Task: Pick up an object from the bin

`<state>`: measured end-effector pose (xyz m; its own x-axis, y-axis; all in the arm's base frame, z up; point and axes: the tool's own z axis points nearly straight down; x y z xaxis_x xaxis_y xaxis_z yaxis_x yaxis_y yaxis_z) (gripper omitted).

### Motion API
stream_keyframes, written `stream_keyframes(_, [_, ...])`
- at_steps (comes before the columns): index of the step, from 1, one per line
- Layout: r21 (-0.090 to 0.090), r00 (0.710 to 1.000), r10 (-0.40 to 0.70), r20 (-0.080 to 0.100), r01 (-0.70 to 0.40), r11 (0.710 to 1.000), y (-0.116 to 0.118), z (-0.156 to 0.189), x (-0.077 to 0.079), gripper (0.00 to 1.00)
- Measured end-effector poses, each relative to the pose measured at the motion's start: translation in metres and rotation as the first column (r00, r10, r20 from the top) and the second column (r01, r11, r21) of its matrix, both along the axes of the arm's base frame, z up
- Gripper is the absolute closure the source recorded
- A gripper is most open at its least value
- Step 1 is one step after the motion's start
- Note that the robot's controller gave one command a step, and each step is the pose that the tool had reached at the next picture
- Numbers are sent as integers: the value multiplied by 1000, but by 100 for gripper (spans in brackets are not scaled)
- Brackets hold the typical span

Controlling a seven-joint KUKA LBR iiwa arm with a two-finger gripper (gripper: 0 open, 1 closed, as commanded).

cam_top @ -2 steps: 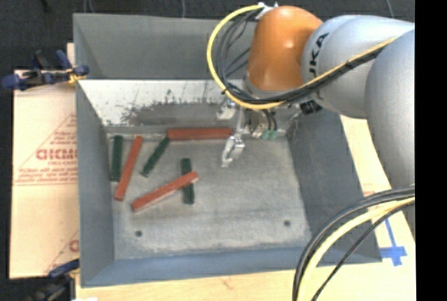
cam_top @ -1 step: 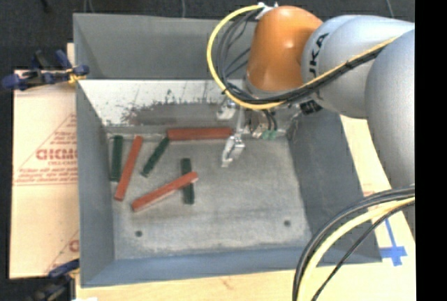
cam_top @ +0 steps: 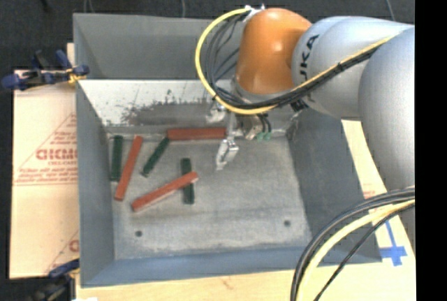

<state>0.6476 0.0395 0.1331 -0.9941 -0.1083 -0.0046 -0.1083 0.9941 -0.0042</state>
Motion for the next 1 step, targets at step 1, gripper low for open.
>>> stream_keyframes(1, [5, 981, 195, 0, -195, 981, 28, -16, -16, 0])
